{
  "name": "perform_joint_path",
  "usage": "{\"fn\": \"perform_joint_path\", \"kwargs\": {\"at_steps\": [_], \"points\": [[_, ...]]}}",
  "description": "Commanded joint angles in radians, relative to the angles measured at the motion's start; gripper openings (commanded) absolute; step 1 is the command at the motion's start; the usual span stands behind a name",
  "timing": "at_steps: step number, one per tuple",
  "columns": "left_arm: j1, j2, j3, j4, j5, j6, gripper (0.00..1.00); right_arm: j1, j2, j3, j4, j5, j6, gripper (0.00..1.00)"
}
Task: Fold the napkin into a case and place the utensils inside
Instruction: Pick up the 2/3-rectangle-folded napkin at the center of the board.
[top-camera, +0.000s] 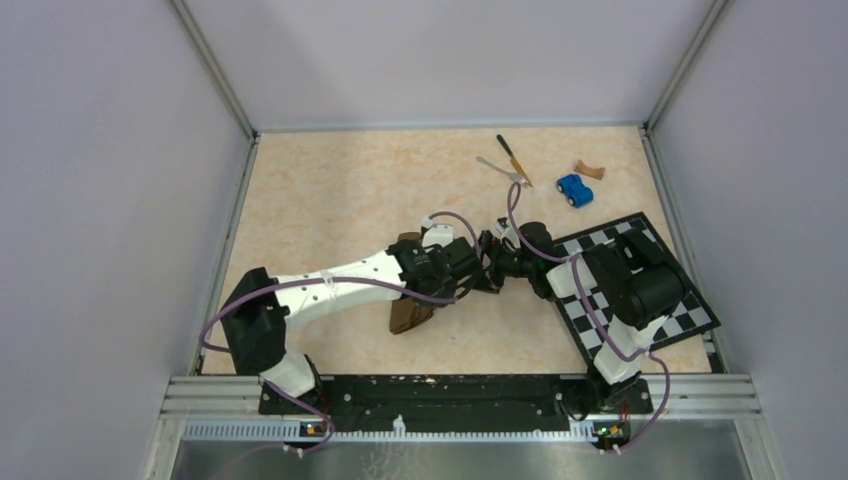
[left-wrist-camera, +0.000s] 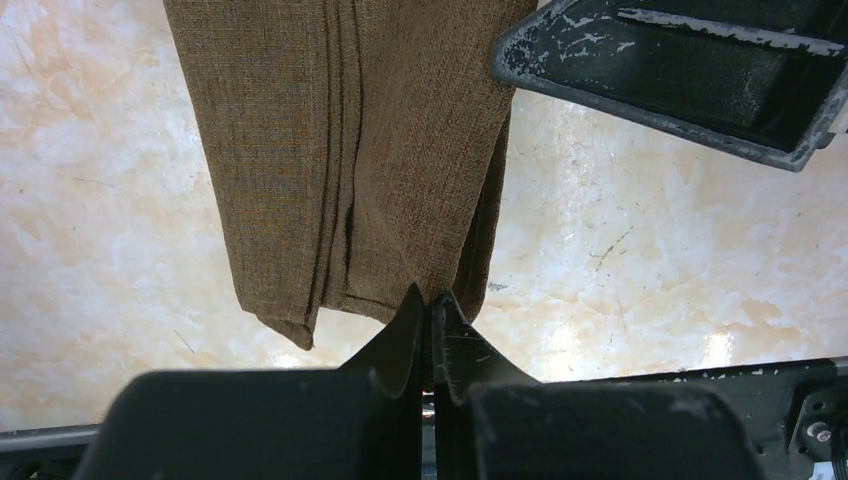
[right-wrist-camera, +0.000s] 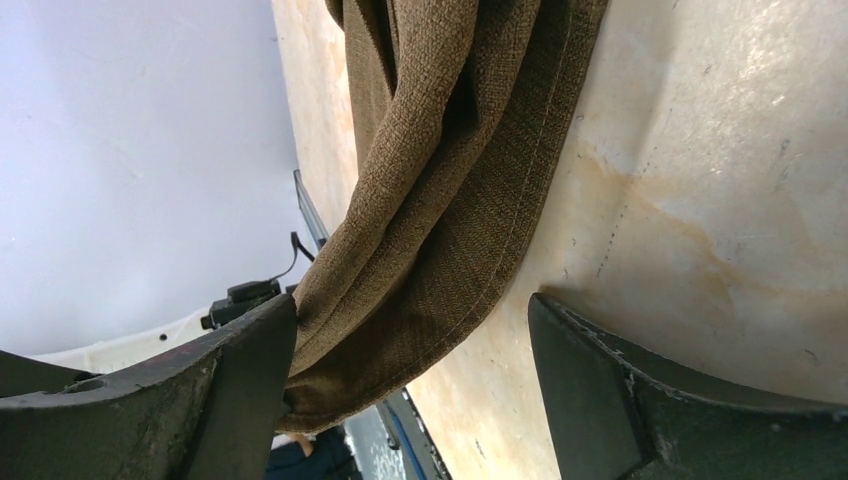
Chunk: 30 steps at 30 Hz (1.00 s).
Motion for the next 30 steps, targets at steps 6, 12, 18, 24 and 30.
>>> {"fn": "perform_joint_path", "kwargs": {"at_steps": [6,12,18,24,30], "points": [[0.006,-0.034,-0.008,0.035,0.029,0.036,0.00,0.012,0.007,0.025,0.034,-0.002,-0.014,0.85],[0.005,-0.003,-0.010,0.075,0.089,0.065,0.00,0.011,0.000,0.027,0.018,0.005,-0.023,0.85],[0.005,0.013,-0.025,0.095,0.112,0.071,0.00,0.012,-0.015,0.034,-0.025,0.014,-0.051,0.86],[0.007,0.000,-0.043,0.099,0.107,0.070,0.00,0.012,-0.015,0.034,-0.032,0.017,-0.055,0.86],[0.011,-0.024,-0.057,0.098,0.101,0.065,0.00,0.012,-0.011,0.033,-0.035,0.014,-0.060,0.86]]}}
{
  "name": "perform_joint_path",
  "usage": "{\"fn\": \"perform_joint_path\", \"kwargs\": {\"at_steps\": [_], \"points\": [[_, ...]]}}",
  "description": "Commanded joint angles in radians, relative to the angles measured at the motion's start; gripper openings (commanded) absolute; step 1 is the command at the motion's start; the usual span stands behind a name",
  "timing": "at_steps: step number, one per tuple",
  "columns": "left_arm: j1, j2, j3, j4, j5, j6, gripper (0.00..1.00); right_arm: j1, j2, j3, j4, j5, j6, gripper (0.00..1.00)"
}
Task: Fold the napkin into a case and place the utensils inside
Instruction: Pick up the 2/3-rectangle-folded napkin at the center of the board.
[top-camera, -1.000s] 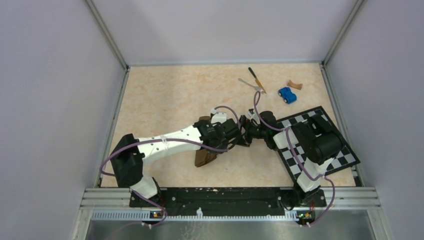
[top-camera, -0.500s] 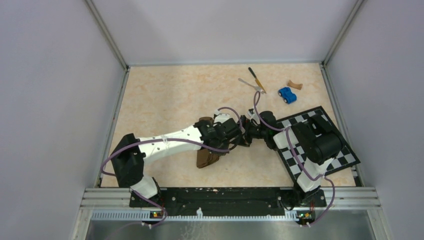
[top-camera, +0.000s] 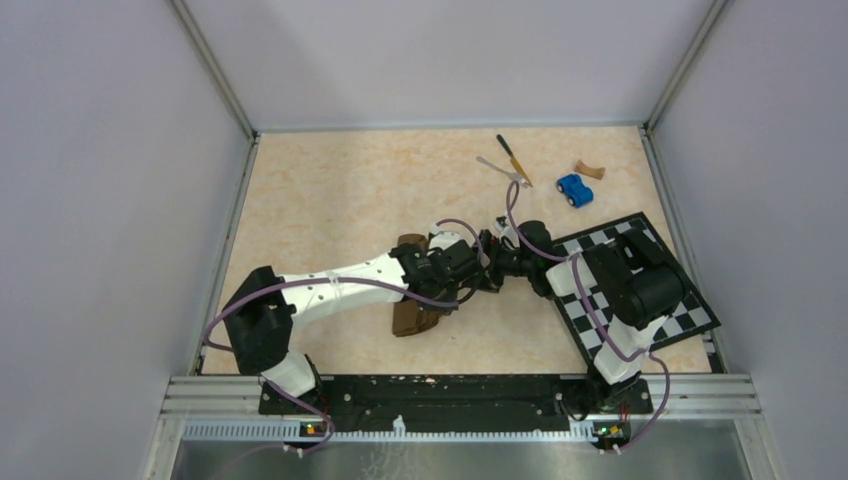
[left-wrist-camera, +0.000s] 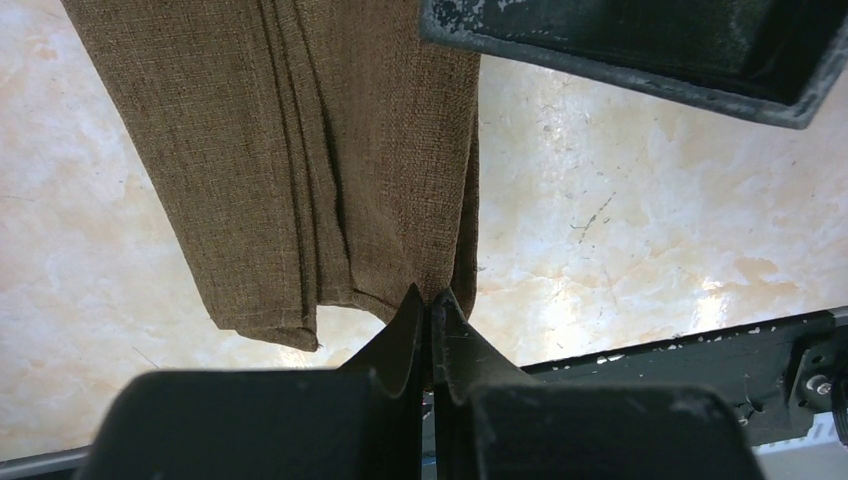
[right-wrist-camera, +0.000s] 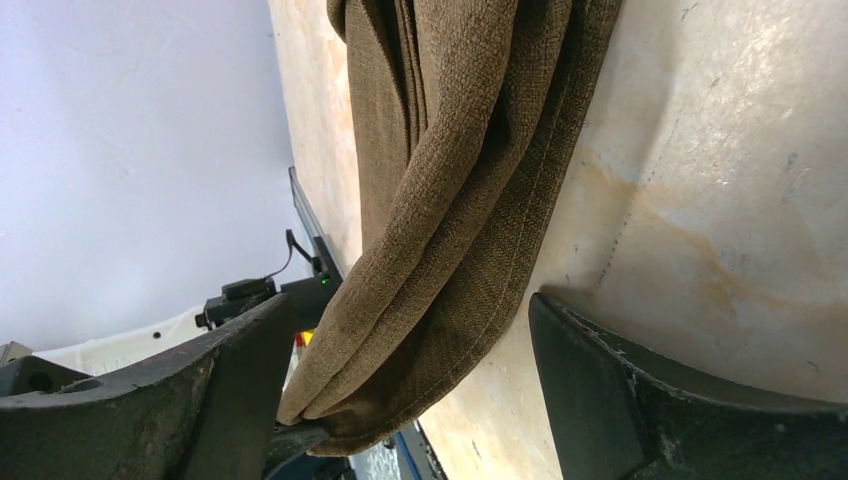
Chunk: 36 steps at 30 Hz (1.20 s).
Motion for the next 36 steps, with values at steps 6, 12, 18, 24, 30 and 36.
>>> {"fn": "perform_joint_path", "kwargs": {"at_steps": [6,12,18,24,30,36], "points": [[0.016,-0.068,-0.018,0.001,-0.025,0.012,0.00,0.011,-0.007,0.018,-0.004,0.014,-0.035,0.86],[0.031,-0.104,-0.037,0.013,-0.016,0.021,0.00,0.023,0.003,0.019,0.017,0.013,-0.016,0.86],[0.033,-0.100,-0.024,0.032,0.008,0.028,0.00,0.067,0.035,0.014,0.105,0.018,0.063,0.87],[0.032,-0.098,-0.029,0.044,0.030,0.038,0.00,0.086,0.064,0.004,0.173,0.041,0.115,0.87],[0.032,-0.095,-0.046,0.064,0.065,0.048,0.00,0.074,0.093,0.028,0.195,0.067,0.119,0.87],[0.031,-0.079,-0.060,0.100,0.110,0.054,0.00,0.039,0.122,0.056,0.214,0.093,0.118,0.70]]}}
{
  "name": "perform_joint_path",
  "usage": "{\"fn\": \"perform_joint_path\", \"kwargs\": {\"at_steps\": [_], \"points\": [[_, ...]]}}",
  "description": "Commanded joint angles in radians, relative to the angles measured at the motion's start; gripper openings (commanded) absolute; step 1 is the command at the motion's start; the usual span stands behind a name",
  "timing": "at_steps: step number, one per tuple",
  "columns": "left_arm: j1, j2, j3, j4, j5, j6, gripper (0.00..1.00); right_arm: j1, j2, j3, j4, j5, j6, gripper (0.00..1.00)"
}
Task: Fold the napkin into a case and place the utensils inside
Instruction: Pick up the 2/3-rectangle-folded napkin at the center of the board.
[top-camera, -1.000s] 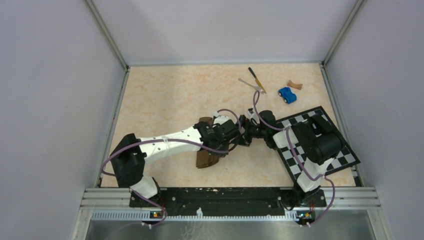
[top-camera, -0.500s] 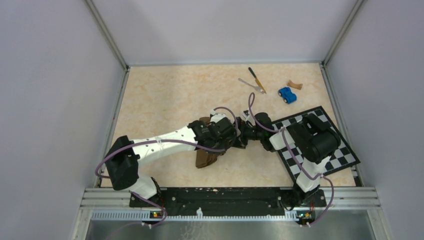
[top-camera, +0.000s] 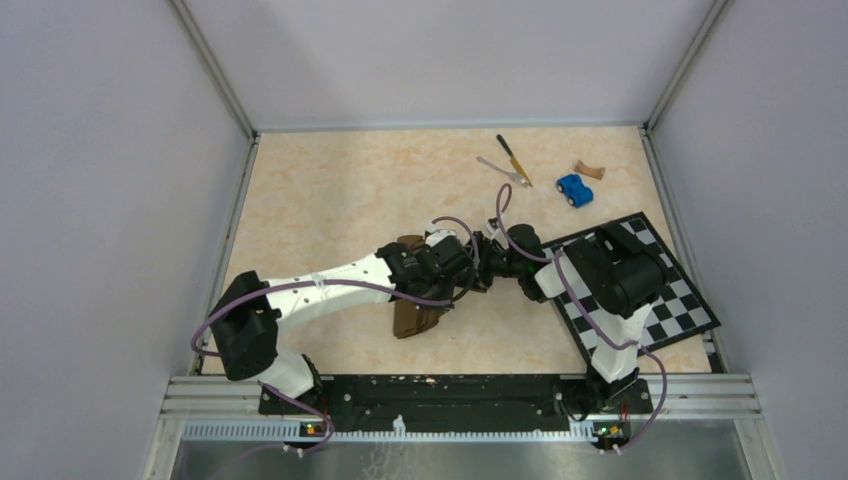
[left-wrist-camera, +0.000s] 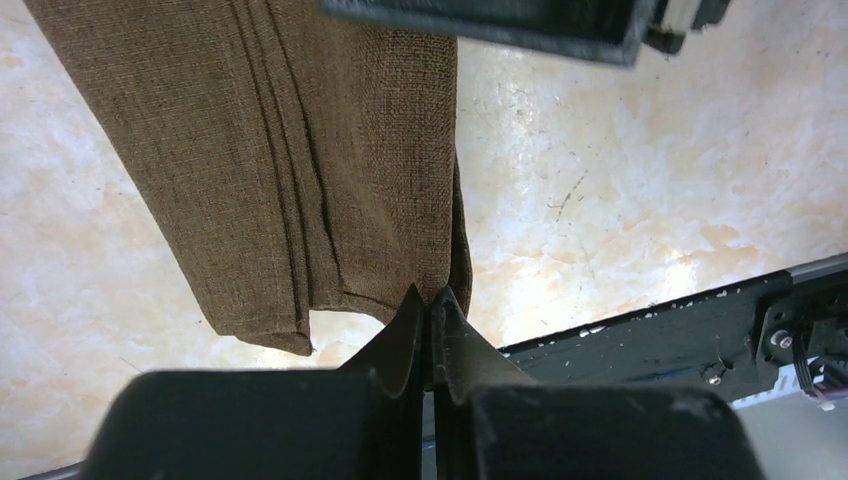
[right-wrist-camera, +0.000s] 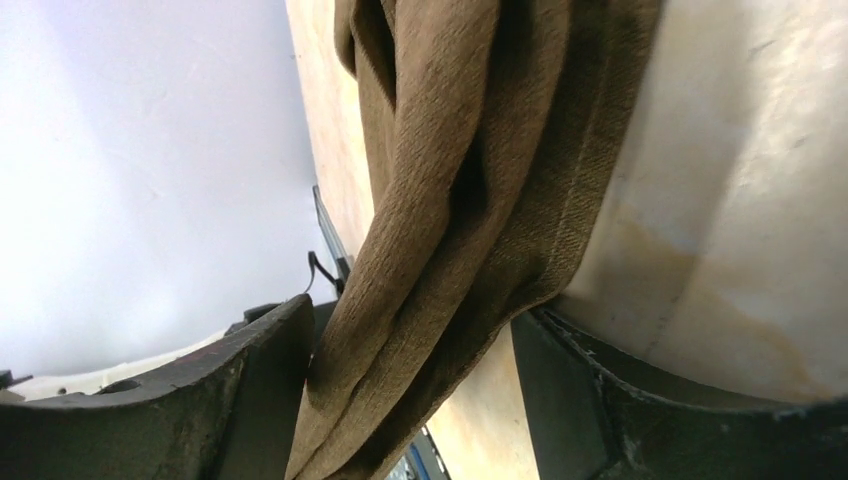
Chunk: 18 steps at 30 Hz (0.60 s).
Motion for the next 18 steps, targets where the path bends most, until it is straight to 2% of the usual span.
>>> {"fn": "perform_joint_path", "kwargs": {"at_steps": [1,5,9,14,18], "points": [[0.000,-0.008,-0.009,0.054,0.042,0.014,0.00,-0.022,0.028,0.038,0.054,0.060,-0.011,0.69],[0.000,-0.005,-0.013,0.060,0.047,0.018,0.00,-0.043,0.029,0.048,0.006,0.098,-0.049,0.66],[0.001,-0.004,-0.014,0.067,0.051,0.020,0.00,-0.072,0.067,0.071,0.025,0.069,-0.033,0.60],[0.000,-0.001,-0.004,0.064,0.043,0.028,0.00,-0.075,0.079,0.058,0.059,0.067,0.022,0.69],[0.001,0.006,0.001,0.074,0.047,0.037,0.00,-0.078,0.090,0.057,0.068,0.079,0.018,0.65]]}}
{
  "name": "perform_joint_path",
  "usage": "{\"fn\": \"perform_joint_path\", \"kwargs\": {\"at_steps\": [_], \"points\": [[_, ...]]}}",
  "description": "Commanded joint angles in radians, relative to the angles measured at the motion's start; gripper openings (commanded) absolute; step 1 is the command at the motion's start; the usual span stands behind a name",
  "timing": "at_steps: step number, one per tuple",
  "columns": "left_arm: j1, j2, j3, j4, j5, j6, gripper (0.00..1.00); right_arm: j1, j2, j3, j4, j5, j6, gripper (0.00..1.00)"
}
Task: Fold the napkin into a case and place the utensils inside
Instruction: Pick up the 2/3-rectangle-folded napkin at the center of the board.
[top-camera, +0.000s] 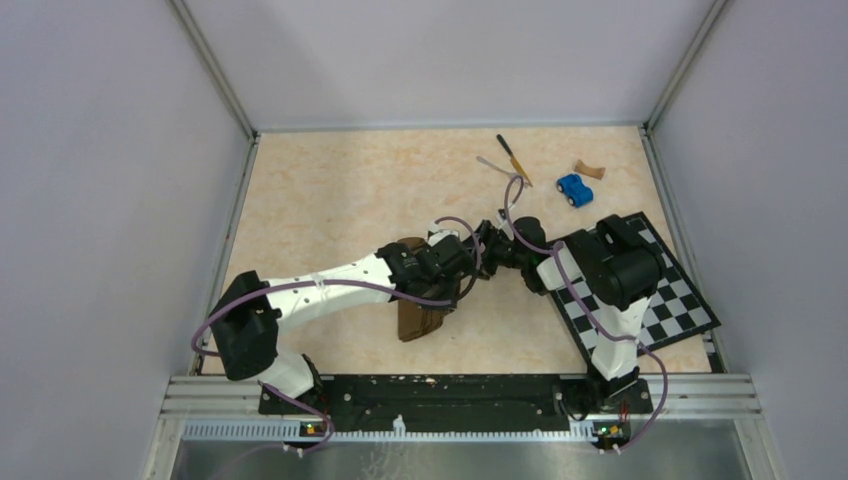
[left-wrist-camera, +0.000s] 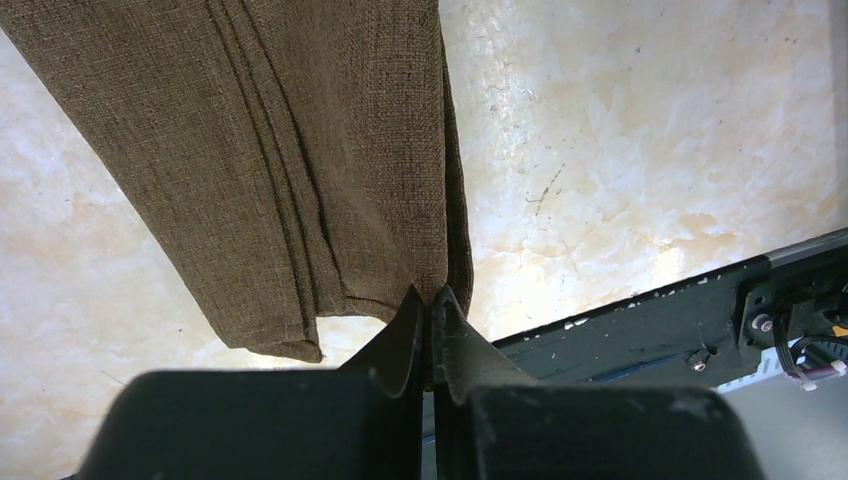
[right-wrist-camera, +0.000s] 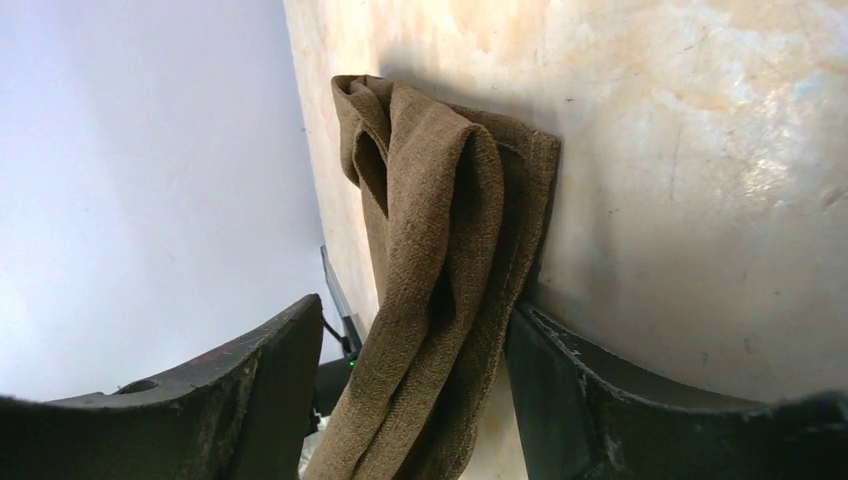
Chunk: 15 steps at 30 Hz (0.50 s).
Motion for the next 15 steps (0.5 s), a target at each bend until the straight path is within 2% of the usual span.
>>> {"fn": "perform_joint_path", "kwargs": {"at_steps": [1,7,11,13,15], "points": [[0.002,0.012,0.008,0.037,0.008,0.024,0.00,-0.010,0.035,0.001,0.043,0.030,-0.006,0.63],[0.002,0.035,0.015,0.057,0.027,0.032,0.00,-0.011,0.013,-0.008,0.049,0.044,-0.055,0.50],[0.004,0.056,0.012,0.070,0.040,0.032,0.00,-0.010,-0.027,-0.017,0.022,0.052,-0.088,0.45],[0.005,0.062,0.006,0.088,0.057,0.033,0.02,-0.010,-0.042,-0.018,0.013,0.055,-0.100,0.36],[0.009,0.067,0.006,0.106,0.082,0.032,0.07,-0.010,-0.044,-0.013,0.012,0.053,-0.111,0.21]]}}
